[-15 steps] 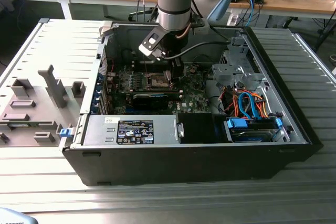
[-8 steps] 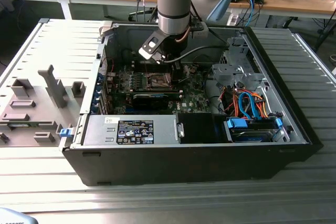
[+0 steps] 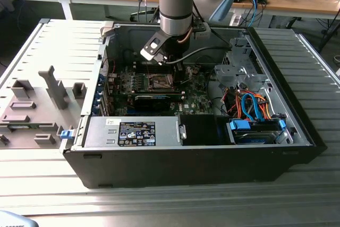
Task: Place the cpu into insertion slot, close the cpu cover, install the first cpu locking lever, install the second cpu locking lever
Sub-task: 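Place the cpu into insertion slot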
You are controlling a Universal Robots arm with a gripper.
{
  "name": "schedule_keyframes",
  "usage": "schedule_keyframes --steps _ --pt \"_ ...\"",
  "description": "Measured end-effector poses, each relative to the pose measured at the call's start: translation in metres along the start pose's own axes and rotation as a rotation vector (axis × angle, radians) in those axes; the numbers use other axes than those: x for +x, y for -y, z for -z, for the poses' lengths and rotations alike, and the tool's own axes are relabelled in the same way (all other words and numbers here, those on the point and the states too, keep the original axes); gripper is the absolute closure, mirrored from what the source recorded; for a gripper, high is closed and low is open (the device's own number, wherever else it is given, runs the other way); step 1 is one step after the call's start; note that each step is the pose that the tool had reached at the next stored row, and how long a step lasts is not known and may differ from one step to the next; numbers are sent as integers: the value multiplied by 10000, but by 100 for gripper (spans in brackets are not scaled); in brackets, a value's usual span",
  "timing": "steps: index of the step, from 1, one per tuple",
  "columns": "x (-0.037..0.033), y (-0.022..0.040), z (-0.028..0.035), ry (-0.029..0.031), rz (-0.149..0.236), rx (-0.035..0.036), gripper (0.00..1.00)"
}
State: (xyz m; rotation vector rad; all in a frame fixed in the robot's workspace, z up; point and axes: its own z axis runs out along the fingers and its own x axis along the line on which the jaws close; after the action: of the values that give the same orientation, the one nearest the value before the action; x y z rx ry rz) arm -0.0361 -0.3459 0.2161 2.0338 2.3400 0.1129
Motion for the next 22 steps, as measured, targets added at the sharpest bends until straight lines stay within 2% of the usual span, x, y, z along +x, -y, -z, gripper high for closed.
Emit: schedule_keyframes --steps 22 --pt "0 2 -23 0 0 0 46"
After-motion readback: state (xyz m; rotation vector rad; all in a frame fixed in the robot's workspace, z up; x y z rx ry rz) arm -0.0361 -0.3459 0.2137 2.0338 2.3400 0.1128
